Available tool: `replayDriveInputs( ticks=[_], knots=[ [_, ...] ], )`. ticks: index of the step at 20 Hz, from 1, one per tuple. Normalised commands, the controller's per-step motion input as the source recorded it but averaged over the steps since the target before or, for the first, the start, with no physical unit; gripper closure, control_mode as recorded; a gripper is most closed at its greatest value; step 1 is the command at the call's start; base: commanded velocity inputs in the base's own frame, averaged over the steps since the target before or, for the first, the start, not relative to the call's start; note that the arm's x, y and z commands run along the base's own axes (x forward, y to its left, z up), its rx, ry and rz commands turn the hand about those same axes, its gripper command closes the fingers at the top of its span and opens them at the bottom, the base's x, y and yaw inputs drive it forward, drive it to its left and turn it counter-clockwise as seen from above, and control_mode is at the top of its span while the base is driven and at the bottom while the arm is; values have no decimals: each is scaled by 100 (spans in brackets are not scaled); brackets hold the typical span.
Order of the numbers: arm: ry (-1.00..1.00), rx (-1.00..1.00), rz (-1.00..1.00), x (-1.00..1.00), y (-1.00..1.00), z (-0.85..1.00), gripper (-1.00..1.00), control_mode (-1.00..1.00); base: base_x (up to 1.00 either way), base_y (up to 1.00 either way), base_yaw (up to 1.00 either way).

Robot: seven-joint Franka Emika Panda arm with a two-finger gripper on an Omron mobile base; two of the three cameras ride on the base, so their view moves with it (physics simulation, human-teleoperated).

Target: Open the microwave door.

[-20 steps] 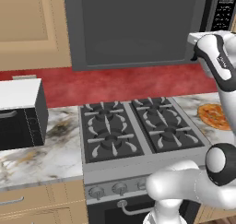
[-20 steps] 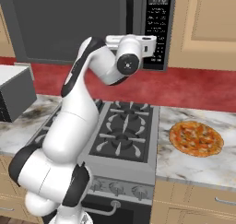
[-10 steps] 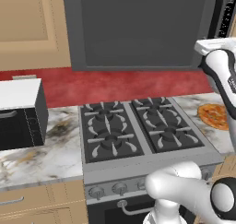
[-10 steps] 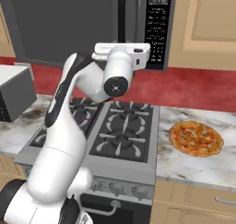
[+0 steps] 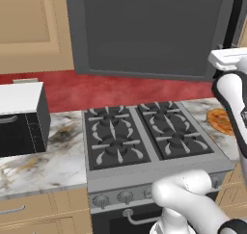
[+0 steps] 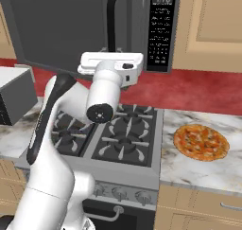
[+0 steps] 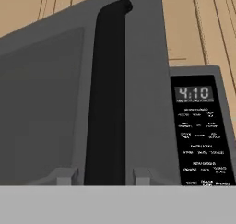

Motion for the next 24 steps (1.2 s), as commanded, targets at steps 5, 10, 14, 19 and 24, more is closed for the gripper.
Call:
replayDriveInputs(
  ticks=[5,10,14,19,24],
  knots=[
    [-3,0,-4,-100,7,50,100,-100,0,0,0],
    [0,-4,-8,-100,46,58,-100,-100,0,0,0],
    [6,-5,-8,-100,37,65,-100,-100,0,0,0],
    [-16,-2,-1,-100,7,18,-100,-100,0,0,0],
    [-20,0,-2,-100,-11,37,-100,-100,0,0,0]
  ],
)
